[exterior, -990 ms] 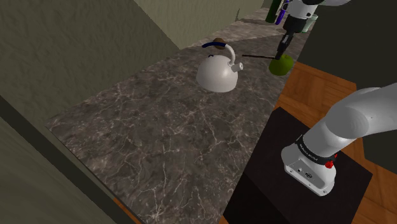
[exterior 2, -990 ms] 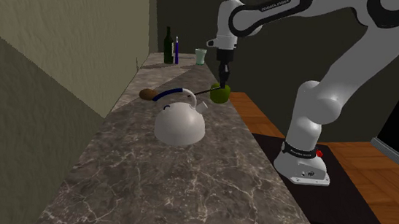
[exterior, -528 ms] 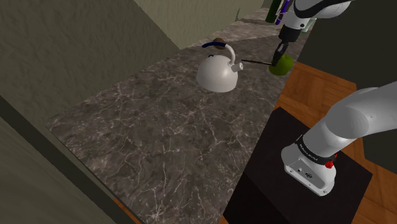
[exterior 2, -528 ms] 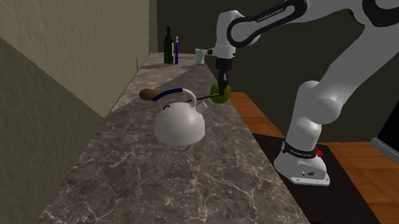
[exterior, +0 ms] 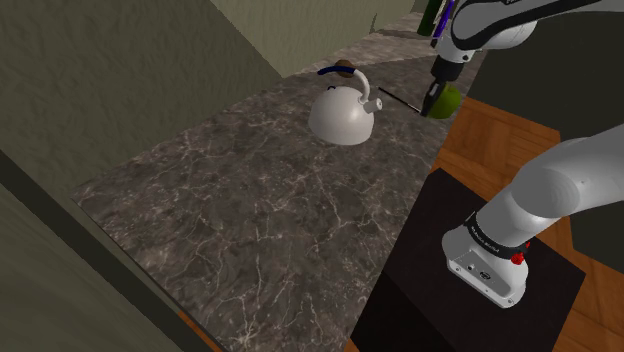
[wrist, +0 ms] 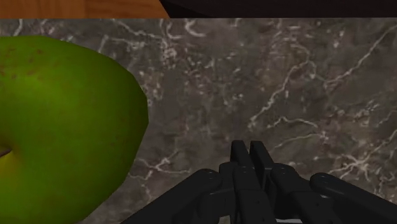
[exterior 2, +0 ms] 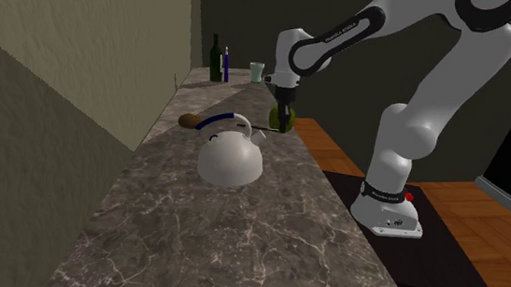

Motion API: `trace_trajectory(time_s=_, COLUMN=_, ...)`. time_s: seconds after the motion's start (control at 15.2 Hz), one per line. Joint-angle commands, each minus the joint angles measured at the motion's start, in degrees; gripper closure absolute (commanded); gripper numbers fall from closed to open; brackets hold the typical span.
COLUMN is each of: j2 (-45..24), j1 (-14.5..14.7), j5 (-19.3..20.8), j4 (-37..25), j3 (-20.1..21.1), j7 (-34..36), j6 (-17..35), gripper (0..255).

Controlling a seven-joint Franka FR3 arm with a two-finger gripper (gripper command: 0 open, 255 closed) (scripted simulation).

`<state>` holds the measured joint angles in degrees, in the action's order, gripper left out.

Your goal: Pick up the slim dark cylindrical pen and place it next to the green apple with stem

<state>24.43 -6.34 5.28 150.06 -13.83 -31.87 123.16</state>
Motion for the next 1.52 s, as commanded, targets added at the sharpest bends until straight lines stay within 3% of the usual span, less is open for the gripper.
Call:
trace_trajectory(time_s=0.0, j2=-0.99, j1=0.04, j5=-0.04, j4=0.86, j3=-0.22, j7=-0.14, j6=1.88, gripper=255)
trace_trajectory(time_s=0.33, j2=-3.4, j1=0.18, j5=-0.21, j4=2.64, j3=-0.66, j7=-0.46, j6=6.05, gripper=255)
trace_trajectory(time_s=0.79, j2=-3.4, j1=0.18, j5=-0.21, j4=2.64, j3=-0.66, j7=-0.46, j6=6.05, gripper=255)
trace_trajectory(time_s=0.86, j2=-3.4, j1=0.18, j5=-0.21, j4=2.65, j3=-0.66, j7=-0.46, j6=6.06, gripper=0)
trace_trajectory(time_s=1.19, j2=-3.41, j1=0.17, j5=-0.21, j4=2.64, j3=-0.66, j7=-0.46, j6=6.05, gripper=0)
trace_trajectory(time_s=1.45, j2=0.79, j1=-0.04, j5=-0.02, j4=-1.87, j3=0.11, j7=-0.06, j6=-2.61, gripper=0)
